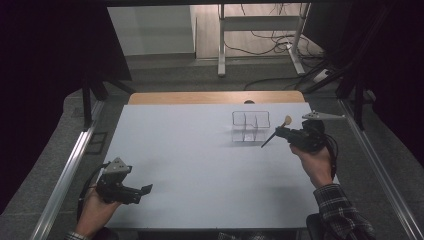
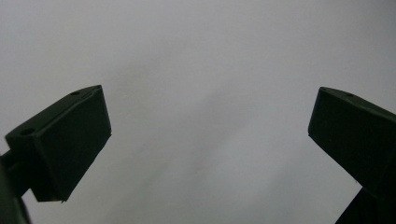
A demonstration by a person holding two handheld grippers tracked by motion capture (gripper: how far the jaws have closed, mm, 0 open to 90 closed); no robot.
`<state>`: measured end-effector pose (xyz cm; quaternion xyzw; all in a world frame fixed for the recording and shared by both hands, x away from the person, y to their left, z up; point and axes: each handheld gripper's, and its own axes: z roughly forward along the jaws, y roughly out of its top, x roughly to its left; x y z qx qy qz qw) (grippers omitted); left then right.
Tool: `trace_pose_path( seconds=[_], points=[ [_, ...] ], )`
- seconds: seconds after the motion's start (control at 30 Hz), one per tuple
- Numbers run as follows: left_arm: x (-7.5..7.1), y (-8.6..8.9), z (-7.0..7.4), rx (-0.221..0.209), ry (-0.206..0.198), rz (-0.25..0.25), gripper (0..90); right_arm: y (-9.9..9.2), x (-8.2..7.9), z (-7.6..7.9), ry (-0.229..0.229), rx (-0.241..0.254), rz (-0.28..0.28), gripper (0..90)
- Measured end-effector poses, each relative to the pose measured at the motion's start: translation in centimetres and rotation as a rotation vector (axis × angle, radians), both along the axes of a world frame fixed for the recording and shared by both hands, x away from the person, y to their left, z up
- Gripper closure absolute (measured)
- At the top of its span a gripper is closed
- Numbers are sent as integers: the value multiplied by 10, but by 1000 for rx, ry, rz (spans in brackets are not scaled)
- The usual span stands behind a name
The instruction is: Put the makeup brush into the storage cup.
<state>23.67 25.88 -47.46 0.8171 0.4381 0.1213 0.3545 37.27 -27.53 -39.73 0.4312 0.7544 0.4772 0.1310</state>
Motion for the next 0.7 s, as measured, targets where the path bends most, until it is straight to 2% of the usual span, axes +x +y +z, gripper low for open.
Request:
trace_pose_path(
  seconds=[0.17, 0.3, 0.7],
  points=[
    [-1, 3, -1, 7, 0, 10, 0, -4, 5, 5, -3, 13, -7, 837],
    [-2, 5, -1, 12, 1, 18, 0, -5, 9, 10, -11, 3, -7, 836],
    [-5, 11, -2, 6, 1, 38, 0, -7, 19, 23, -29, 15, -20, 837]
  ],
)
